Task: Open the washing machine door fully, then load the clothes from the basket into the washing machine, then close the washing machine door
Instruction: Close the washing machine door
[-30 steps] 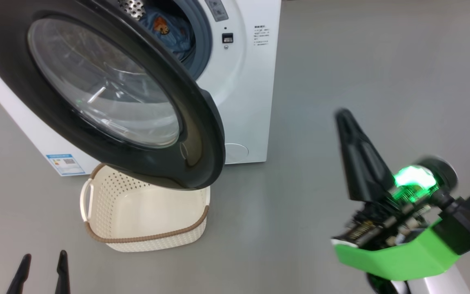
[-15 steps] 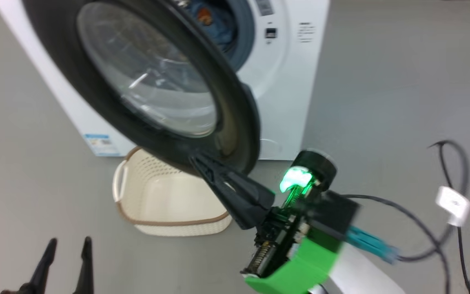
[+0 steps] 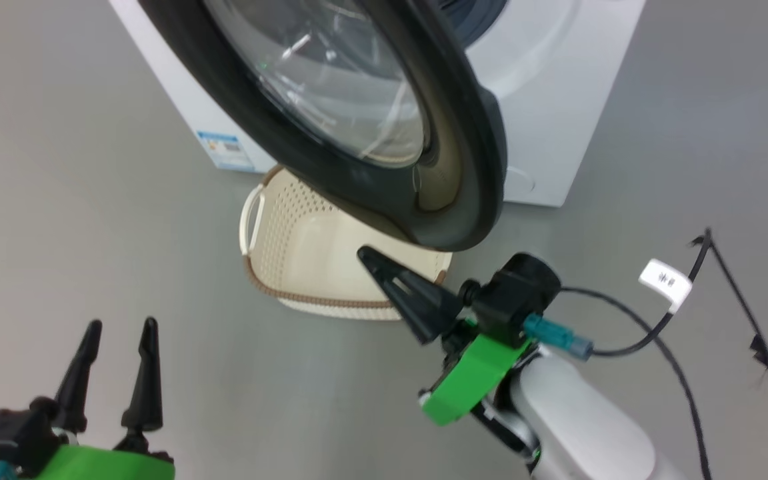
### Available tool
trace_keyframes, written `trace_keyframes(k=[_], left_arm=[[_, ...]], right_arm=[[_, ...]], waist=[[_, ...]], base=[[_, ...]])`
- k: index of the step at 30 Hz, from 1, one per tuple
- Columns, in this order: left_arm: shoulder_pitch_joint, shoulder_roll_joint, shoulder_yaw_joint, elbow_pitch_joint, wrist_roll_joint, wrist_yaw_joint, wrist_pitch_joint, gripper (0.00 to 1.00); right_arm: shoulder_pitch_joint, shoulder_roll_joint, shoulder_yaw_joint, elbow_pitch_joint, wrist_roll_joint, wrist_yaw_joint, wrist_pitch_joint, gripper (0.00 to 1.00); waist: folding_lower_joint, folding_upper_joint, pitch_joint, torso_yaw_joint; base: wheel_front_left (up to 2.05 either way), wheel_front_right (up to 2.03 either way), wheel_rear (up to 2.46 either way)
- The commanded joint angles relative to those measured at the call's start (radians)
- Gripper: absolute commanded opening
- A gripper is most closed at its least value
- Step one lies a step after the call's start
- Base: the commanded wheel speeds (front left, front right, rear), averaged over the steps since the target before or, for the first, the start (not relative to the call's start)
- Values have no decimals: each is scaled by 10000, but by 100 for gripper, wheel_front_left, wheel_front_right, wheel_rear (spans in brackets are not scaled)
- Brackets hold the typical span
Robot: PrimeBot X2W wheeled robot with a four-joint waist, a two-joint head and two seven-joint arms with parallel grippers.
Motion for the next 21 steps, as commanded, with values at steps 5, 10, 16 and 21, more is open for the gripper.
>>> trace_keyframes(k=[5,10,16,21], left_arm=[[-890,393,194,-201,-326,-13,-65,100],[-1216,489,128,-230,-500,-13,-65,100],[-1489,554,-35,-325,-677,-13,-65,100],[-1772,674,-182,-346,-889,-13,-65,100]], right_arm=[[-713,205,-833,34,-359,16,-47,0],[-1085,205,-1521,23,-667,16,-47,0],[-1531,205,-2158,36,-1159,16,-47,0],[-1992,205,-3109,-127,-1419,16,-47,0]], waist=[[0,0,1359,697],[0,0,1707,656],[0,0,2099,564],[0,0,2524,534]], base=[[0,0,0],[0,0,0],[0,0,0],[0,0,0]])
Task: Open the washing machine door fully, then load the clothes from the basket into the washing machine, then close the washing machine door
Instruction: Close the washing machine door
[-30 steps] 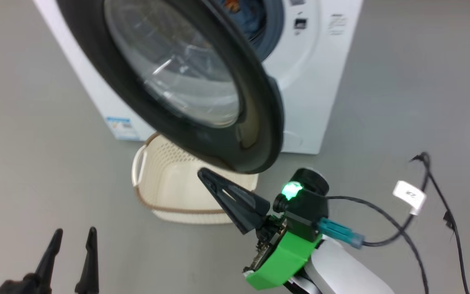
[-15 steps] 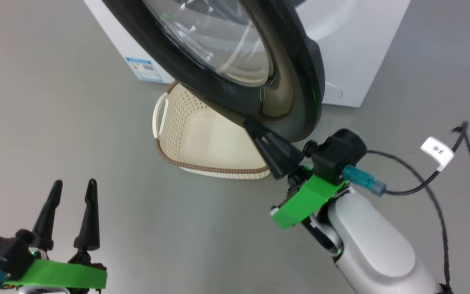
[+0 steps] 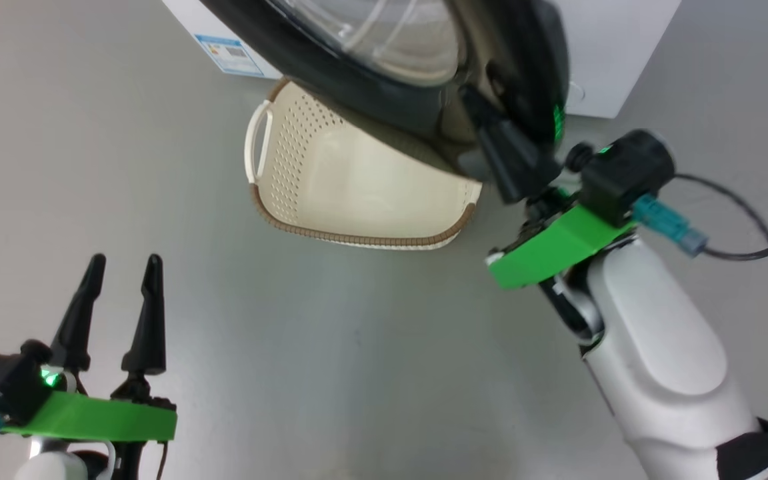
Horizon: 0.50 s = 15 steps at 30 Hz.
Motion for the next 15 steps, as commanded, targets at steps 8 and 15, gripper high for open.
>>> trace_keyframes(k=[8,15], left_arm=[[-562,472,65,-359,-344,-13,-63,100],[-958,485,-225,-483,-569,-13,-63,100]], right_arm=[[-1121,239,-877,-144,-338,8,-47,0],[-2553,239,-1221,604,-745,8,-47,0]], waist=[[0,-1,805,71],[0,-1,1409,294]], base=[[0,0,0],[0,0,0]])
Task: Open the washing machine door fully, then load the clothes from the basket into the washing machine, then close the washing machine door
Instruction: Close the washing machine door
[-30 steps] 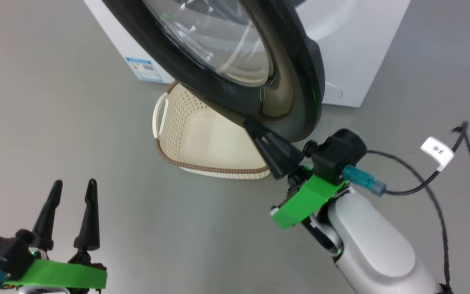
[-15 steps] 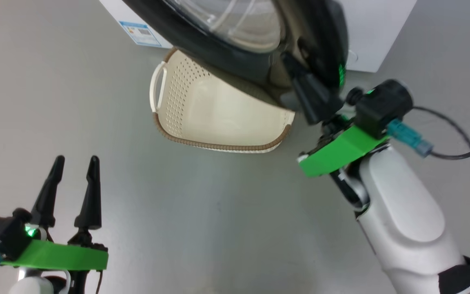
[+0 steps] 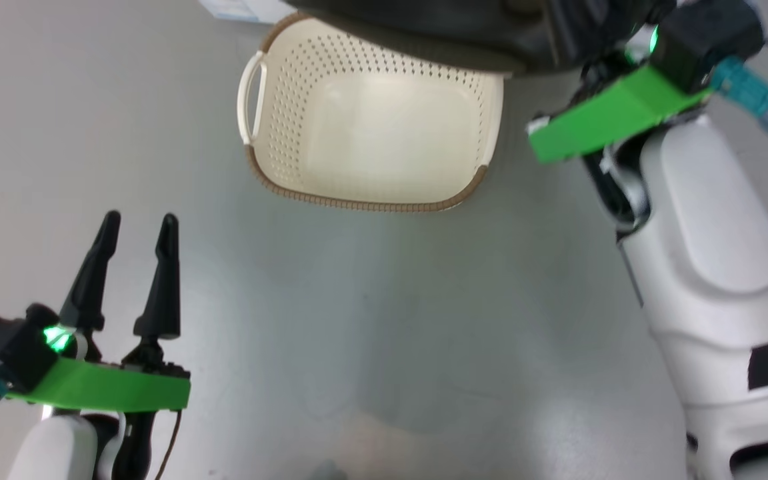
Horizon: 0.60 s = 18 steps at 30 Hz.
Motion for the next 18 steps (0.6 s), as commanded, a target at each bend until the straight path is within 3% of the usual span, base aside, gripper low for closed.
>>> trace_keyframes(k=[1,18], left_arm=[[-198,390,310,-274,-92,-13,-63,100],[-663,476,-407,-420,-427,-13,-63,100]], right_arm=[[-289,262,-19,-133,-129,8,-46,0],[-2758,262,-1766,1041,-1020,8,-46,0]], waist=[[0,0,329,193],[0,0,1166,572]], base=[[0,0,0],[0,0,0]])
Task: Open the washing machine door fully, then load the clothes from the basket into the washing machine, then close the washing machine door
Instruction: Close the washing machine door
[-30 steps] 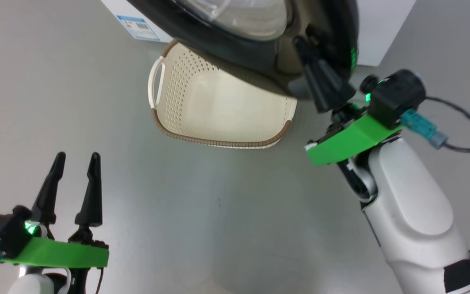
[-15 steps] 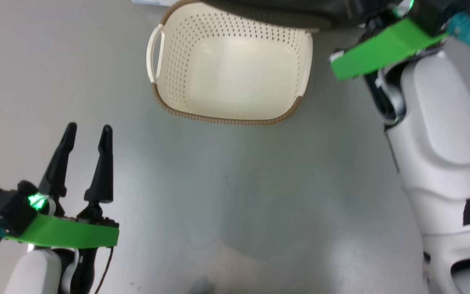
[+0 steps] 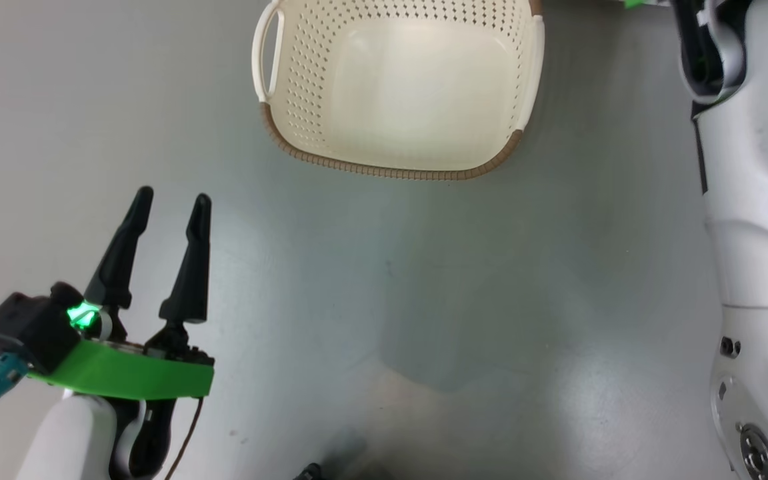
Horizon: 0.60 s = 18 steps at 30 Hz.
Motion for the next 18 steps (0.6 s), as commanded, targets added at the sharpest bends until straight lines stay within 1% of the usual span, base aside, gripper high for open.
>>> trace_keyframes(k=[1,10,18], left_arm=[[-124,420,318,-277,-100,-13,-63,100],[-158,446,89,-304,-167,-13,-63,100],[-174,446,-28,-319,-236,-13,-63,100]], right_arm=[[-249,350,-7,-168,-111,4,-44,0],[-694,350,-541,221,-332,4,-44,0],[-1256,350,-1175,670,-767,4,-44,0]], waist=[[-1,0,88,66],[-1,0,186,153],[-1,0,341,210]], base=[[0,0,0],[0,0,0],[0,0,0]])
